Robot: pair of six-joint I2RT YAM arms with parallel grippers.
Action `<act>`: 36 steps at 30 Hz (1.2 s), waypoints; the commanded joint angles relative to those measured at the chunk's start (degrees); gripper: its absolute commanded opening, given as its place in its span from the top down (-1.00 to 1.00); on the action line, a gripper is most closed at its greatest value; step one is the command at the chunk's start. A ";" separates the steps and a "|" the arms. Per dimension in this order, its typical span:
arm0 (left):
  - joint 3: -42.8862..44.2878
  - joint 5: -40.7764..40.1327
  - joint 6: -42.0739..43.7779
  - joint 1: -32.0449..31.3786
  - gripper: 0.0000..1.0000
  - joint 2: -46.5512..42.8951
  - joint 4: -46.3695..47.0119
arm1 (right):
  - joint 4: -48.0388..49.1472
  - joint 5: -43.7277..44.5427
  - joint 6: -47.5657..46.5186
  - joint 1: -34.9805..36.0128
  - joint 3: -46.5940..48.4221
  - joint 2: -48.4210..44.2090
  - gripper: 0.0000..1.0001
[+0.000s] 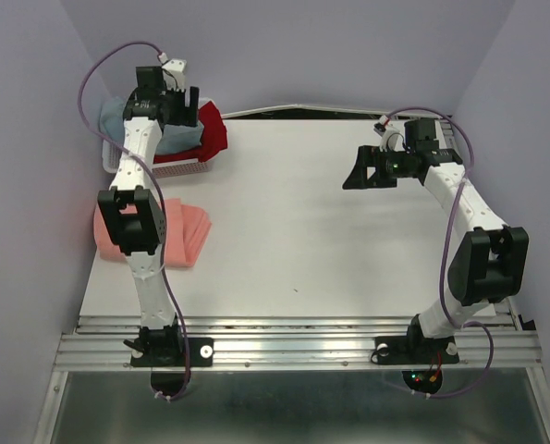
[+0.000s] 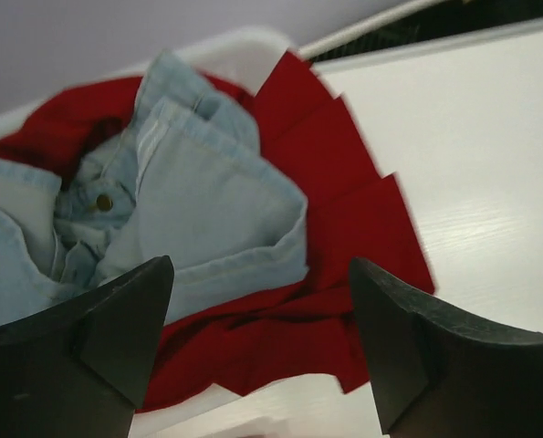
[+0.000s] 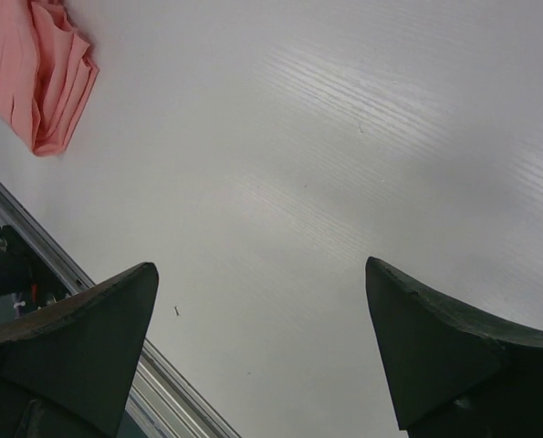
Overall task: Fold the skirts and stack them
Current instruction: Grab the skirt from the pile
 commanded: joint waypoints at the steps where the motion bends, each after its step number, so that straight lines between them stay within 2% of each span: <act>1: 4.43 -5.62 8.89 -0.82 -0.82 1.67 -4.90 | 2.32 0.03 -0.79 -0.47 0.02 -0.82 -1.00; 5: 5.92 -4.41 9.78 2.25 -0.85 6.59 -5.60 | 2.32 -0.41 -0.53 -0.47 0.28 -0.11 -1.00; 10: 6.55 -3.34 9.25 3.05 -0.85 11.43 -4.82 | 2.05 0.29 -0.62 -0.47 0.37 0.15 -1.00; 13: 5.49 -2.30 9.25 3.40 -0.64 12.23 -2.88 | 1.79 0.20 -0.53 -0.47 0.46 0.42 -1.00; 14: 5.23 -2.03 9.08 3.57 -0.55 12.14 -2.27 | 1.88 0.29 -0.44 -0.47 0.46 0.42 -1.00; 15: 4.88 -1.67 8.81 3.66 -0.34 12.05 -1.57 | 1.79 0.20 -0.35 -0.47 0.46 0.33 -1.00; 17: 4.61 -0.01 7.85 4.19 -0.14 11.88 0.63 | 1.61 0.20 -0.35 -0.47 0.55 0.42 -1.00; 21: 6.98 2.63 6.44 5.24 0.41 12.31 2.39 | 1.17 0.46 -0.44 -0.47 0.99 0.33 -1.00; 23: 9.17 4.82 5.39 5.77 0.94 12.40 2.31 | 1.00 0.64 -0.35 -0.47 1.34 0.16 -1.00; 24: 9.70 5.35 4.60 6.12 1.00 11.53 2.22 | 1.00 0.64 -0.35 -0.47 1.34 -0.02 -1.00; 29: 9.80 9.57 3.37 6.30 1.00 3.19 5.10 | 1.17 0.47 -0.27 -0.47 1.25 -0.55 -1.00; 36: 10.85 8.43 -0.68 6.30 1.00 -9.65 13.99 | 1.35 -1.12 0.35 -0.47 1.69 -0.02 -1.00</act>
